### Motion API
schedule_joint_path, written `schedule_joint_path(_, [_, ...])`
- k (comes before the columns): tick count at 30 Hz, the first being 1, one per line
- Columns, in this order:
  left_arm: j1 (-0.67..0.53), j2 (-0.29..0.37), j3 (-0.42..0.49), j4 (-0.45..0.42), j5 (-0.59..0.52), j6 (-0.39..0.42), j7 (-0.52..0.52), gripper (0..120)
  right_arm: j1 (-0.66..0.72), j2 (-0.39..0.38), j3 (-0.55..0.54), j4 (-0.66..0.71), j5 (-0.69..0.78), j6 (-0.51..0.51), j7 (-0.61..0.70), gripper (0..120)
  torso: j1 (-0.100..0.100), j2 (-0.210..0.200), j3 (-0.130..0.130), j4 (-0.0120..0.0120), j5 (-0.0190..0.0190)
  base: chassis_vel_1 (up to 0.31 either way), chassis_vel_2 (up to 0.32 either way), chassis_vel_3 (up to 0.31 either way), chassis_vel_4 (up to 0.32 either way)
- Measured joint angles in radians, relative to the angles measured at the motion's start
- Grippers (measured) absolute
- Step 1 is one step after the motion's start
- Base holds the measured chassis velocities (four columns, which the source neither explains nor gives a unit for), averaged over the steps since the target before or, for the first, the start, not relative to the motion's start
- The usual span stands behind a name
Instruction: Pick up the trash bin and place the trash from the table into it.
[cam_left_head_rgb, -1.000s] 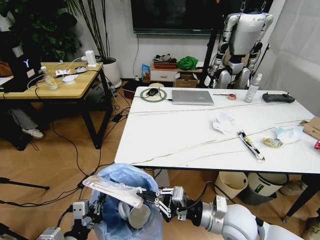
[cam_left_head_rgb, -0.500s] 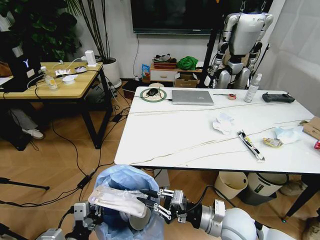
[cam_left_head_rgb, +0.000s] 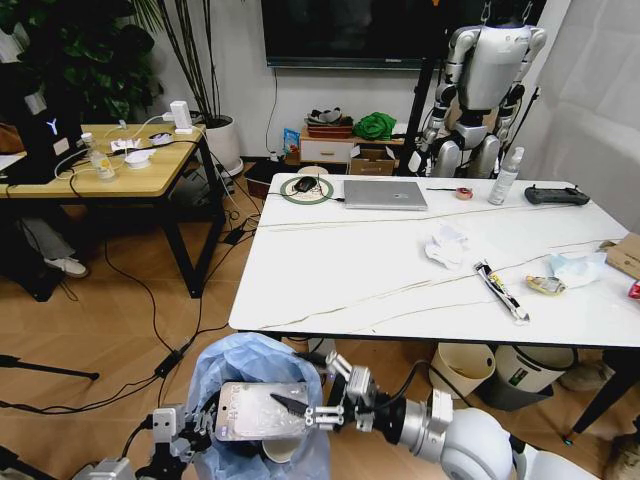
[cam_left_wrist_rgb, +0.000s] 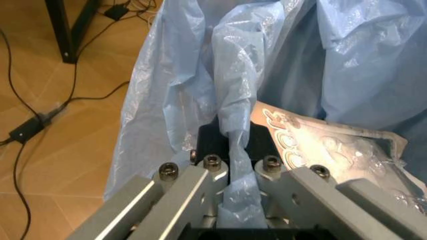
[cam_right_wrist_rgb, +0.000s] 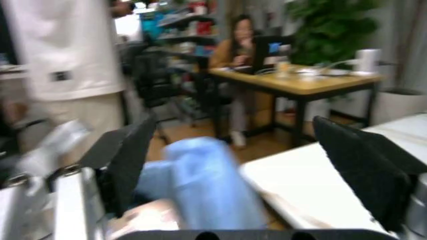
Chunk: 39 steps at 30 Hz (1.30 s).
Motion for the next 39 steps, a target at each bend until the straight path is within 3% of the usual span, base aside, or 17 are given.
schedule_joint_path(2, [-0.004,0.003,0.010,0.004,-0.001,0.001,0.000,0,0.007,0.036,0.070,-0.029,0.022,-0.038,0.046,98,0.000,0.000,0.000,0.0001,0.0002,0.000,0.000,0.000,0.000])
schedule_joint_path(10, [-0.018,0.019,0.029,0.013,-0.004,0.002,-0.001,0,0.033,0.127,0.279,-0.132,0.055,-0.193,0.194,100,0.000,0.000,0.000,-0.0001,0.0002,0.000,0.000,0.000,0.000])
schedule_joint_path(15, [-0.025,0.021,0.039,0.014,-0.004,0.002,-0.001,0,0.081,0.172,0.385,-0.240,-0.029,-0.258,0.249,100,0.000,0.000,0.000,-0.0001,0.0002,0.000,0.000,0.000,0.000])
schedule_joint_path(26, [-0.027,0.014,0.038,0.012,-0.003,0.001,-0.001,0,0.111,0.205,0.449,-0.392,-0.008,-0.222,0.313,100,0.000,0.000,0.000,0.0000,0.0003,0.000,0.000,0.000,0.000])
schedule_joint_path(39, [-0.043,0.019,0.046,0.031,-0.008,0.000,-0.001,0,-0.007,0.156,0.600,-0.392,0.062,-0.224,0.296,100,0.000,0.000,0.000,-0.0001,0.0001,0.000,0.000,0.000,0.000])
